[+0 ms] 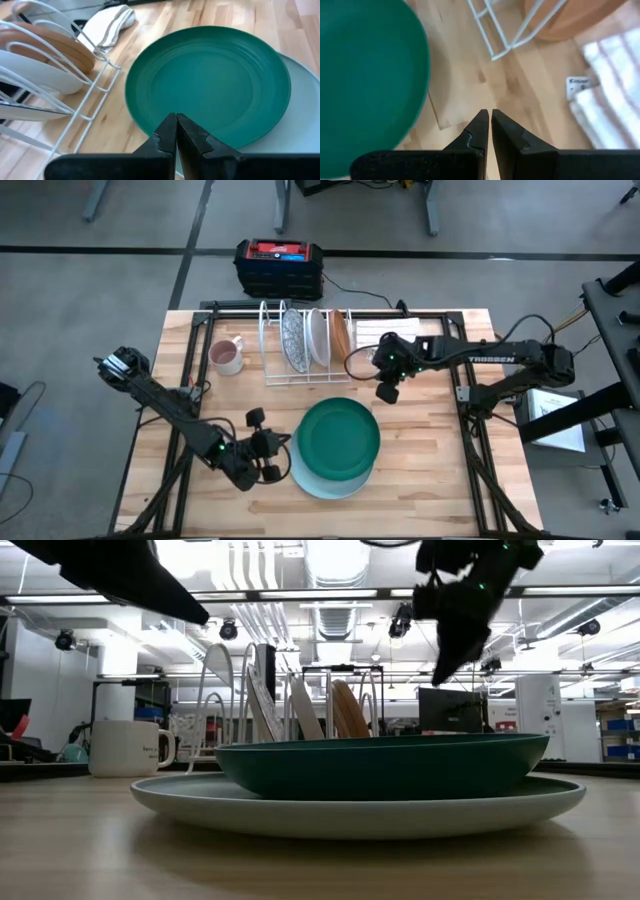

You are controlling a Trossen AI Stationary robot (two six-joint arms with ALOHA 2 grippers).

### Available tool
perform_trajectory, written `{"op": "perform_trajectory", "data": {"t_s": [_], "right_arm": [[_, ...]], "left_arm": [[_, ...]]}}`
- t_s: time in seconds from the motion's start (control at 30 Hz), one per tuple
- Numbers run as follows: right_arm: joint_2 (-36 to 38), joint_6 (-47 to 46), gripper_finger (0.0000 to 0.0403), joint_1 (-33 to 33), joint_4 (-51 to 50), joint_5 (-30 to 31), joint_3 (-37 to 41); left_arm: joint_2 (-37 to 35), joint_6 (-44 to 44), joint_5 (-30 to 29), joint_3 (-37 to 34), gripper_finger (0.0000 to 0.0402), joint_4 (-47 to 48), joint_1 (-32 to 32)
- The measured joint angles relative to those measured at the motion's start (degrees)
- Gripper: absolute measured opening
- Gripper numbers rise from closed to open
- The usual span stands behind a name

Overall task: Sort dishes
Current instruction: Put the green plate into the dishwasher rack

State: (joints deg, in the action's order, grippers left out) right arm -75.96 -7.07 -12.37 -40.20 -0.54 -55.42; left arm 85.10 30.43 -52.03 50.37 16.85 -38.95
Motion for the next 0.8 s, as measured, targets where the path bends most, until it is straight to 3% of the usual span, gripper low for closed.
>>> {"op": "perform_trajectory", "data": {"t_s": [0.2,0.53,0.8], "right_arm": [[0.1,-3.8,0.0014,1.6,5.8,-0.1,6.2],[-0.2,-6.9,0.0017,3.5,15.8,-8.3,11.5],[-0.8,-8.3,0.0087,4.5,17.2,-8.8,11.6]], "left_arm": [[0.0,0.0,3.7,-2.5,0.0,-4.7,2.0],[0.0,0.0,4.2,-6.7,0.0,-11.2,2.5],[0.0,-0.4,4.2,-10.5,0.0,-17.6,3.4]]}}
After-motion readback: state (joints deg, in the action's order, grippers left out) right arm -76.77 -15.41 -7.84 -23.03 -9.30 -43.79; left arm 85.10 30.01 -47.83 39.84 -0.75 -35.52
